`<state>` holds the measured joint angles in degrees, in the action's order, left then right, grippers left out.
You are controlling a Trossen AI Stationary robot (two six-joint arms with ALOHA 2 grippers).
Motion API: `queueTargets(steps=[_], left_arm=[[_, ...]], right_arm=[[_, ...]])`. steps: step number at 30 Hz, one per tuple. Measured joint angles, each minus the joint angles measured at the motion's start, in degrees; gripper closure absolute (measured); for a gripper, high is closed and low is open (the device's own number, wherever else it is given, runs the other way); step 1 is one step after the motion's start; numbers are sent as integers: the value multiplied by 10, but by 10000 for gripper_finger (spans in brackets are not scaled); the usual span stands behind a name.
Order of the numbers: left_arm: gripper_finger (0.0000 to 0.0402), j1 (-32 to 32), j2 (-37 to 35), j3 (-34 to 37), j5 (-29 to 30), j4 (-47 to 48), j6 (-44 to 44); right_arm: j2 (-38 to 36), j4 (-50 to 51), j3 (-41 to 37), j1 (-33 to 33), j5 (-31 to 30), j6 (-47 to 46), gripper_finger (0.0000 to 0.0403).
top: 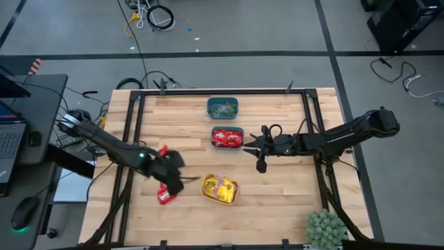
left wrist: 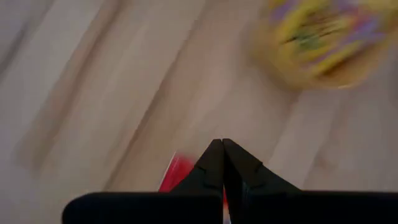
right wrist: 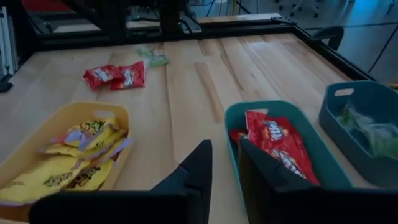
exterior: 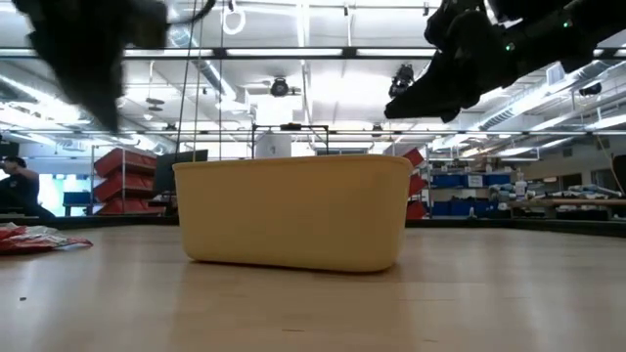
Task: Sort candy
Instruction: Put the green gummy into the blue bin
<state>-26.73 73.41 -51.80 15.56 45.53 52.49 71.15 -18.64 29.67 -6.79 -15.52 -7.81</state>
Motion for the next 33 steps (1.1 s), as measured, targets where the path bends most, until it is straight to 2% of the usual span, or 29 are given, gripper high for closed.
queueTargets(steps=[4, 8, 10, 18, 21, 28, 33], left_arm=[[397, -1, -42, 48, -45, 65, 167], [377, -1, -52, 74, -80, 124, 230], [362, 1, -52, 86, -90, 150, 234], [282, 4, -52, 132, -109, 143, 279], [258, 16, -52, 162, -133, 136, 300], [244, 45, -52, 230, -151, 27, 296], [244, 57, -54, 242, -145, 4, 245]], right_arm=[[39, -40, 0, 0, 1, 0, 335], [73, -70, 0, 0, 2, 0, 334], [87, -77, 0, 0, 3, -1, 334], [118, -93, 0, 0, 12, -9, 330], [118, -93, 0, 0, 19, -11, 327], [118, -97, 0, -4, 19, -11, 317], [118, -96, 0, -4, 19, -11, 313]])
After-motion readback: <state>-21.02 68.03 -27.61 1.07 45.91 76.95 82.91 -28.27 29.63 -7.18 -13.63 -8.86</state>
